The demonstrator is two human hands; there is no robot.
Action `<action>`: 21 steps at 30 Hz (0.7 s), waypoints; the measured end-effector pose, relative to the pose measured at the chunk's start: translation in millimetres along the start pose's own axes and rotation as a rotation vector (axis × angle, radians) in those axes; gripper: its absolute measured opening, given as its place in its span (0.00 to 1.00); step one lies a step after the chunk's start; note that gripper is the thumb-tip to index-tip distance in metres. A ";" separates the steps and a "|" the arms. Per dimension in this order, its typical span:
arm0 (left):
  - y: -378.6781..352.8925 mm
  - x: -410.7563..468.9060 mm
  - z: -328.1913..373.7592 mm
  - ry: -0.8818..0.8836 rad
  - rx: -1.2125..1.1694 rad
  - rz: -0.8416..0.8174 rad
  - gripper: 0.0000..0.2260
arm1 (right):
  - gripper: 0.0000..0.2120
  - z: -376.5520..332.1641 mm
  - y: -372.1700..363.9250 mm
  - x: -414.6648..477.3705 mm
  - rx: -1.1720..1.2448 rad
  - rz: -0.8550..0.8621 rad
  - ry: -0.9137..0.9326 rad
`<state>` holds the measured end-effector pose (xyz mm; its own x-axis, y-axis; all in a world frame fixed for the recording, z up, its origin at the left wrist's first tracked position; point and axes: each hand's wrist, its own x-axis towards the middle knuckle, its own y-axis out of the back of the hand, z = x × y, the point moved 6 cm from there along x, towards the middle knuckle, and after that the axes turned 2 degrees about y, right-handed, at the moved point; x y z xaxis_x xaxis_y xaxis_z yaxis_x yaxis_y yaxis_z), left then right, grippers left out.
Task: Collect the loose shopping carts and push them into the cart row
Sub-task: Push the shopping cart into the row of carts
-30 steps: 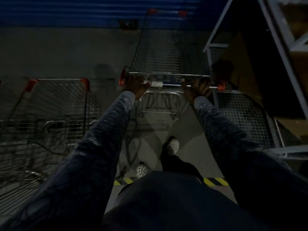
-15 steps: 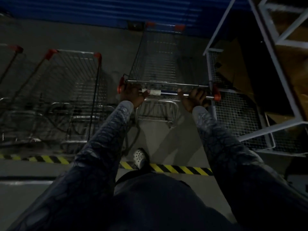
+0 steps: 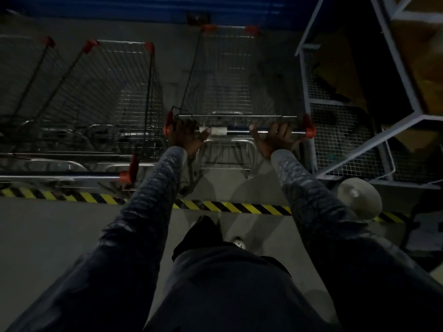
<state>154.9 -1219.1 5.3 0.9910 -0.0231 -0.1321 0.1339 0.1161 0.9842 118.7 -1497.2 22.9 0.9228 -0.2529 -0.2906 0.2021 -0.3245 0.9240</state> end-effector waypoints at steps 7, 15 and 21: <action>-1.7 -51.4 -11.1 -0.070 -0.109 0.061 0.33 | 0.54 10.8 -24.5 -27.6 -0.182 0.083 0.163; -3.0 -71.2 -27.5 -0.216 -0.014 0.066 0.30 | 0.41 -3.1 -41.1 -76.5 -0.090 0.159 0.251; -11.9 -66.1 -59.2 -0.277 0.042 -0.019 0.33 | 0.42 -7.4 -55.0 -90.2 0.051 0.124 0.312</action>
<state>88.2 -1160.1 -4.7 0.9479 -0.2956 -0.1186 0.1459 0.0718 0.9867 26.8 -1449.8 0.1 0.9968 -0.0051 -0.0794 0.0724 -0.3562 0.9316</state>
